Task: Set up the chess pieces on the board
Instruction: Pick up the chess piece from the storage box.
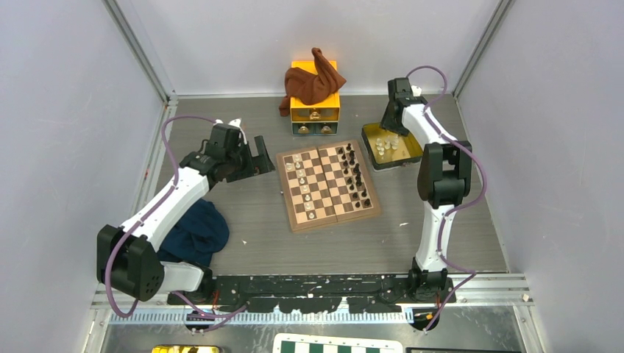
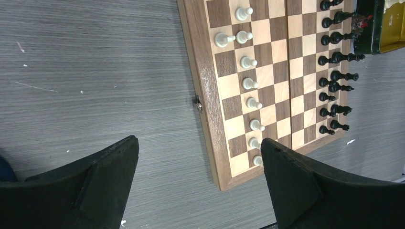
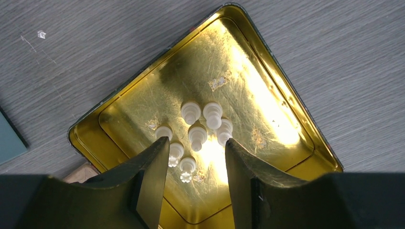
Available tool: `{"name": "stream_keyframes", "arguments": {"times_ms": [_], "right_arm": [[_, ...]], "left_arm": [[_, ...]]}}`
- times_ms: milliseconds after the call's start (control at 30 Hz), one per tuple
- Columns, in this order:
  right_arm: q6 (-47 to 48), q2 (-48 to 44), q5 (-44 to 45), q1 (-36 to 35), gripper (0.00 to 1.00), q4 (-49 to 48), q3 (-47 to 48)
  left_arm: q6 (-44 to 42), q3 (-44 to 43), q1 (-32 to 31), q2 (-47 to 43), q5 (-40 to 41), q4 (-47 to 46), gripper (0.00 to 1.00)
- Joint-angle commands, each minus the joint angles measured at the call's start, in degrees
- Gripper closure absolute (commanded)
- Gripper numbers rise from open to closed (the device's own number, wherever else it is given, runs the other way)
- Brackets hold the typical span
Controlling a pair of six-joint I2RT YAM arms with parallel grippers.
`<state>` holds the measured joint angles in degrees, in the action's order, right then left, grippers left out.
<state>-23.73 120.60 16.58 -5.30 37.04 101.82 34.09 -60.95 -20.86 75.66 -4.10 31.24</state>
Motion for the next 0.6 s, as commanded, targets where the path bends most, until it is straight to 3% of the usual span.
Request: {"name": "stream_keyframes", "arguments": {"times_ms": [0, 567], "right_arm": [[-1.4, -0.2, -0.6, 1.1, 0.48, -2.2, -0.5], [-2.9, 0.4, -2.0, 2.8, 0.56, -3.7, -2.1]], "left_arm": [[0.1, -2.2, 0.4, 0.1, 0.2, -0.6, 0.00], [0.0, -2.5, 0.4, 0.9, -0.3, -0.5, 0.00]]}}
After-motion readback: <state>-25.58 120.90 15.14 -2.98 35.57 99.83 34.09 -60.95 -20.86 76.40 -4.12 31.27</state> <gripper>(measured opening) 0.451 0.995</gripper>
